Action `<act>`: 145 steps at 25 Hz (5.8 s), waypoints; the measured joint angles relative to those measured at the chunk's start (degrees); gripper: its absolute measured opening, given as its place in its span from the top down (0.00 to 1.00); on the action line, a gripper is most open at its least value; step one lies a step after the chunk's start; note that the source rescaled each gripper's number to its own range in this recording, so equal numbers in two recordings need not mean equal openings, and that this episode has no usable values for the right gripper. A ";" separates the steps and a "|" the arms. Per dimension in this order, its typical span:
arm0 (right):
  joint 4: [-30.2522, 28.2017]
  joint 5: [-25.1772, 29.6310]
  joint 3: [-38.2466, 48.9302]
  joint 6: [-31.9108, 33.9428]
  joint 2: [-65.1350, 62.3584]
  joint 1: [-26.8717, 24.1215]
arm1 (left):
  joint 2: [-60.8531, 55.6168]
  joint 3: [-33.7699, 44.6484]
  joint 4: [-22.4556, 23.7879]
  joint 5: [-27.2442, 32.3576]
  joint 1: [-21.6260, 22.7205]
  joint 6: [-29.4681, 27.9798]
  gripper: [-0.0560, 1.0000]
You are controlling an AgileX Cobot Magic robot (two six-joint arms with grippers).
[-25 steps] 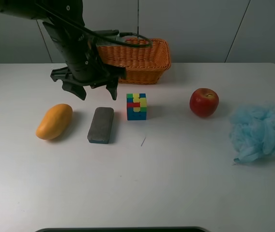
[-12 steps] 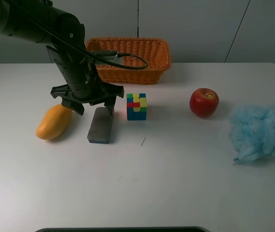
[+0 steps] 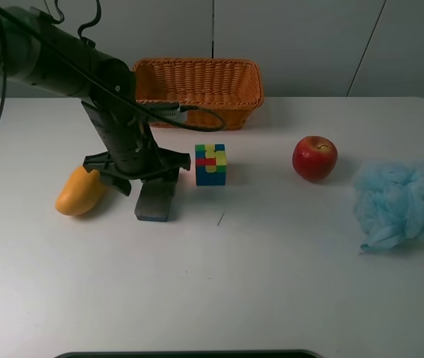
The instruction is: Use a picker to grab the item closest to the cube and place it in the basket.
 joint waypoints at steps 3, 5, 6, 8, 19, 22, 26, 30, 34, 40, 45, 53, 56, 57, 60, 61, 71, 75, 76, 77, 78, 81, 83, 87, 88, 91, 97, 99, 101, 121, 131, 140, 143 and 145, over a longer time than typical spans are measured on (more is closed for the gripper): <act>0.00 0.00 0.00 0.00 0.00 0.00 | 1.05 0.00 0.00 -1.06 0.00 -0.11 0.08; 0.00 0.00 0.00 0.00 0.00 0.00 | 1.19 0.00 -0.30 -2.10 0.00 -0.09 0.08; 0.00 0.00 0.00 0.00 0.00 0.00 | 1.29 0.00 -0.30 -2.46 0.00 -0.09 0.08; 0.00 0.00 0.00 0.00 0.00 0.00 | 1.64 0.00 -0.52 -2.71 0.00 -0.09 0.08; 0.00 0.00 0.00 0.00 0.00 0.00 | 2.61 0.00 -1.63 -2.71 0.00 -0.09 0.91; 0.00 0.00 0.00 0.00 0.00 0.00 | 2.61 0.00 -1.73 -2.61 0.00 -0.09 0.92; 0.00 0.00 0.00 0.00 0.00 0.00 | 2.61 0.00 -1.84 -2.47 0.00 -0.09 0.92; 0.00 0.00 0.00 0.00 0.00 0.00 | 2.61 0.00 -1.84 -2.34 0.00 -0.09 0.92; 0.00 0.00 0.00 0.00 0.00 0.00 | -0.86 0.00 -1.74 -0.61 0.00 -0.09 0.92; 0.00 0.00 0.00 0.00 0.00 0.00 | -10.51 -7.71 1.59 7.55 0.00 -0.09 0.92; 0.00 0.00 0.00 0.00 0.00 0.00 | -13.87 -19.98 11.69 7.59 0.00 -0.09 0.92; 0.00 0.00 0.00 0.00 0.00 0.00 | -7.90 -33.08 24.47 -6.72 3.81 -0.09 0.92; 0.00 0.00 0.00 0.00 0.00 0.00 | -2.36 -34.75 24.92 -9.71 6.12 -0.09 0.92; 0.00 0.00 0.00 0.00 0.00 0.00 | -0.75 -35.03 25.05 -10.15 6.72 -0.09 0.92; 0.00 0.00 0.00 0.00 0.00 0.00 | 4.88 -35.31 25.27 -11.32 7.87 -0.09 0.92; 0.00 0.00 0.00 0.00 0.00 0.00 | 6.41 -35.31 25.27 -11.93 8.00 -0.09 0.92; 0.00 0.00 0.00 0.00 0.00 0.00 | 17.64 -35.31 21.95 -17.40 8.97 -0.09 0.92; 0.00 0.00 0.00 0.00 0.00 0.00 | 18.19 -35.31 21.21 -17.83 8.97 0.87 0.92; 0.00 0.00 0.00 0.00 0.00 0.00 | 18.19 -35.31 21.21 -17.83 8.97 0.87 0.92; 0.00 0.00 0.00 0.00 0.00 0.00 | 18.19 -35.31 21.21 -17.92 8.97 0.99 0.92; 0.00 0.00 0.00 0.00 0.00 0.00 | 18.19 -35.31 21.21 -17.92 8.97 0.99 0.92; 0.00 0.00 0.00 0.00 0.00 0.00 | 18.19 -35.31 21.21 -17.92 8.97 1.58 0.92; 0.00 0.00 0.00 0.00 0.00 0.00 | 18.19 -35.31 21.21 -17.92 8.97 3.62 0.34; 0.00 0.00 0.00 0.00 0.00 0.00 | 18.19 -35.39 21.08 -17.92 8.97 5.84 0.03; 0.00 0.00 0.00 0.00 0.00 0.00 | 18.19 -35.39 21.08 -17.92 8.97 5.98 0.02; 0.00 0.00 0.00 0.00 0.00 0.00 | 18.19 -35.39 20.93 -17.67 8.97 6.22 0.02; 0.00 0.00 0.00 0.00 0.00 0.00 | 10.82 -35.39 18.79 -9.58 8.86 6.86 0.01; 0.00 0.00 0.00 0.00 0.00 0.00 | 4.89 -35.39 20.11 -5.25 8.19 7.01 0.01; 0.00 0.00 0.00 0.00 0.00 0.00 | -1.38 -35.39 21.51 -2.73 7.20 7.01 0.01; 0.00 0.00 0.00 0.00 0.00 0.00 | -61.36 -22.65 56.02 32.68 -8.22 7.97 0.01; 0.00 0.00 0.00 0.00 0.00 0.00 | -81.71 -0.06 48.81 33.14 5.66 5.52 0.01; 0.00 0.00 0.00 0.00 0.00 0.00 | -101.42 14.06 32.60 33.28 33.81 8.14 0.01; 0.00 0.00 0.00 0.00 0.00 0.00 | -107.81 19.03 27.88 33.40 39.74 11.36 0.00; 0.00 0.00 0.00 0.00 0.00 0.00 | -112.05 22.86 23.85 33.00 41.19 13.02 0.00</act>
